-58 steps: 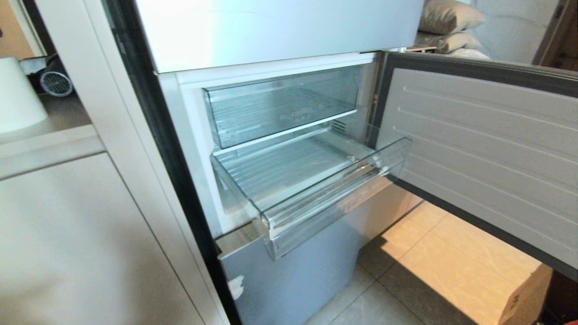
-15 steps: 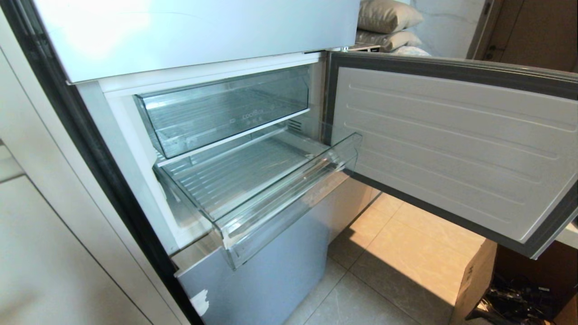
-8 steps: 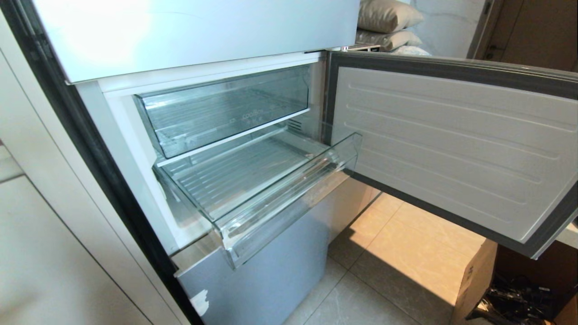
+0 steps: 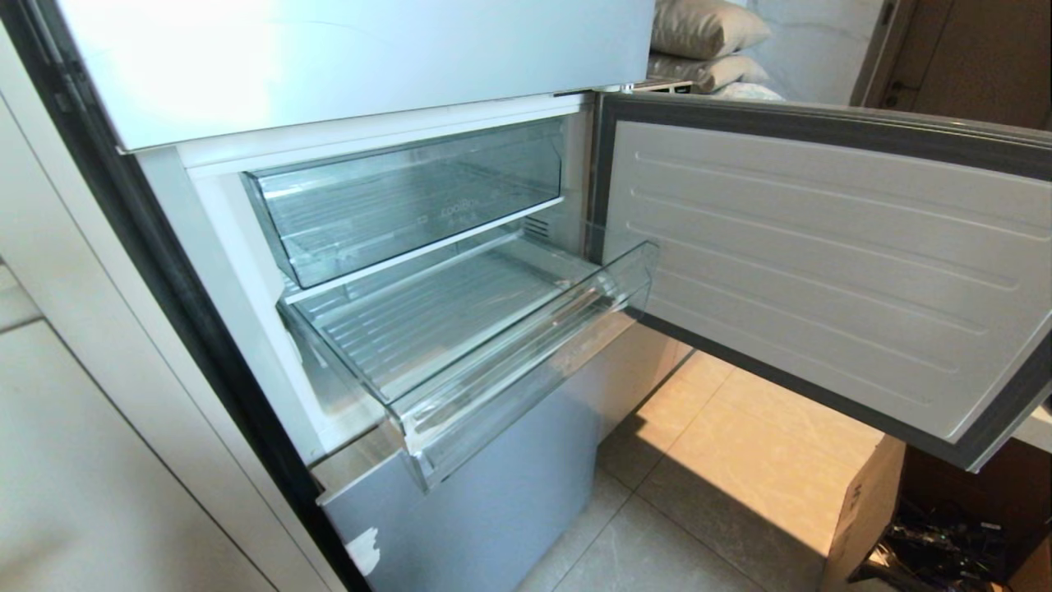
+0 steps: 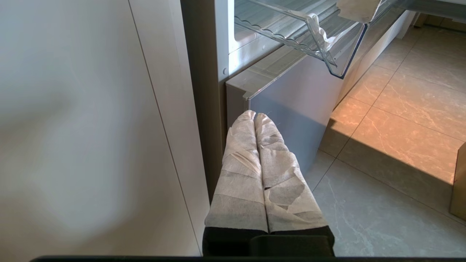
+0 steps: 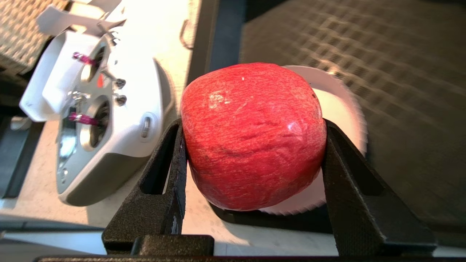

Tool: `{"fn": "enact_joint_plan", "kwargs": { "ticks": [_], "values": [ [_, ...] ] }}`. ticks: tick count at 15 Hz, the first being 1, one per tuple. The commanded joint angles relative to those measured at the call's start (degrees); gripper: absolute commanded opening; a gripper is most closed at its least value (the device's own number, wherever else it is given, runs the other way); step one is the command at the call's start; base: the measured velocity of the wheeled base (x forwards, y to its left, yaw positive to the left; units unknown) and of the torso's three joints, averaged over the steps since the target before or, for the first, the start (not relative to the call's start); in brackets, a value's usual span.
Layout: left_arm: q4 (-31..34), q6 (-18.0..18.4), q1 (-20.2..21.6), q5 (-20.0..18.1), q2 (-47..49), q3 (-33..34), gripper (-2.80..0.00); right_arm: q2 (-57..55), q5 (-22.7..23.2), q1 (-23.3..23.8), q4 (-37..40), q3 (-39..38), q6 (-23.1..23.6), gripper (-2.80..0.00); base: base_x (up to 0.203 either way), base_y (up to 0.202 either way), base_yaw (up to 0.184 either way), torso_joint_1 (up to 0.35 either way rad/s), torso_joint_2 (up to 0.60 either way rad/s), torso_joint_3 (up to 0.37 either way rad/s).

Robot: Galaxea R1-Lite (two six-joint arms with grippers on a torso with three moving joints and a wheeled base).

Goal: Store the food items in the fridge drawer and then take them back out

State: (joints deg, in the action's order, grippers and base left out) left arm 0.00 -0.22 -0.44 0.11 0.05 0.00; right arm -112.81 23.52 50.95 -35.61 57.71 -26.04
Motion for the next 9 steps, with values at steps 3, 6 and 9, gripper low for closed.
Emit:
{"fn": "enact_joint_plan", "kwargs": {
  "ticks": [3,6,9],
  "values": [
    [0.00,-0.04,0.00,0.07,0.04,0.00,-2.80,-2.41,1.26,-0.16,-0.16,2.50,-0.06,-2.80,0.000,0.000,0.000,0.000,0.00,0.000],
    [0.00,-0.04,0.00,-0.01,0.04,0.00,-2.80,-2.39,1.18,-1.03,-0.13,2.58,-0.06,-2.80,0.000,0.000,0.000,0.000,0.00,0.000],
    [0.00,-0.04,0.00,-0.02,0.04,0.00,-2.80,-1.52,1.18,-1.20,0.20,2.22,-0.26,-2.80,0.000,0.000,0.000,0.000,0.00,0.000]
  ]
}}
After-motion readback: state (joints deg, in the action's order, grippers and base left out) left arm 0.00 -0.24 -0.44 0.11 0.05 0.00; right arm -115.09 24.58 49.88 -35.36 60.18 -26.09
